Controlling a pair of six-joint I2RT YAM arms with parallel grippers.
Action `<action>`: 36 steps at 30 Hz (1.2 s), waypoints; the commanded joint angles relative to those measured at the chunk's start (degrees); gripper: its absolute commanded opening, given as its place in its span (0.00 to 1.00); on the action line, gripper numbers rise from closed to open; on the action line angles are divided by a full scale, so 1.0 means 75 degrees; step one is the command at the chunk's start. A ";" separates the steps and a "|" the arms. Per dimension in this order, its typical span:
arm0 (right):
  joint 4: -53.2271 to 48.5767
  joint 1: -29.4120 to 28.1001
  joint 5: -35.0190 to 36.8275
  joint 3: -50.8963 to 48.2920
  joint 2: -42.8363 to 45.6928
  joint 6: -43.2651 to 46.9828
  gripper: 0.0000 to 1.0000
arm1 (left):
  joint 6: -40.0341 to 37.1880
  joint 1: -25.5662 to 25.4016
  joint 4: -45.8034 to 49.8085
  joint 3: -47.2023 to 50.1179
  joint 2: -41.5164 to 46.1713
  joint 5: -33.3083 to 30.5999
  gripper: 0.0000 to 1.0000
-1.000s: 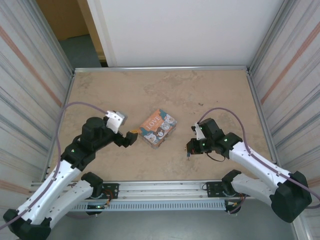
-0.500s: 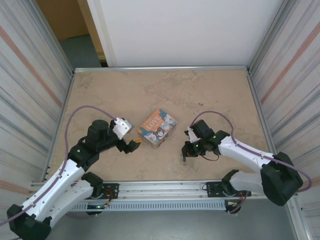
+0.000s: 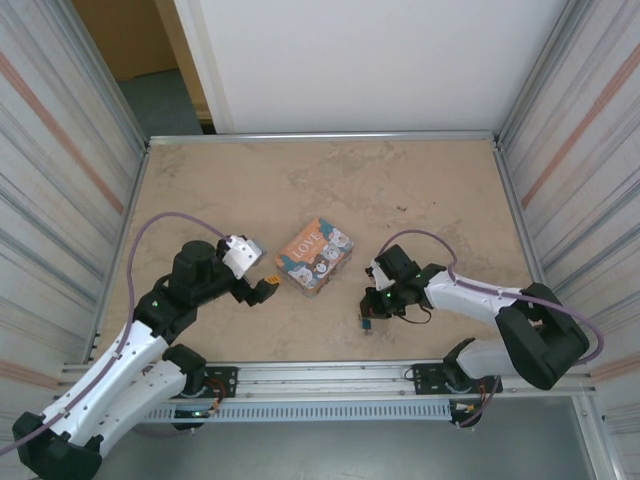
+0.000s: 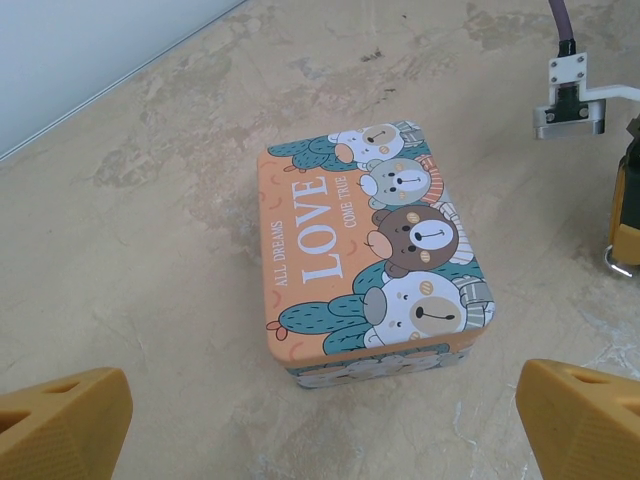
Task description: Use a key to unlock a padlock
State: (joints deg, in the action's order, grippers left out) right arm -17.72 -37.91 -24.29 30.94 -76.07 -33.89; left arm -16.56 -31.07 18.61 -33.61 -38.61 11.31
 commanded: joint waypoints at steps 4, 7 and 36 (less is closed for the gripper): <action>0.0426 -0.0055 -0.0144 -0.0146 -0.0339 -0.0201 0.03 | -0.0110 0.0064 0.0069 0.0042 0.0044 -0.0123 0.99; 0.0565 -0.0062 -0.0149 -0.0226 -0.0428 -0.0249 0.04 | -0.0136 0.0064 0.0108 0.0039 0.0044 -0.0180 0.99; -0.0967 0.0321 0.1049 0.0138 0.1686 0.0382 0.48 | -0.0168 0.0064 0.0214 0.0028 0.0041 -0.0311 0.99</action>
State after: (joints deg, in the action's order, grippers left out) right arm -21.52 -36.58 -19.07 29.82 -65.84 -33.36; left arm -16.71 -31.07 19.46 -33.61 -38.61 9.85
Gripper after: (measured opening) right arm 0.470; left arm 0.987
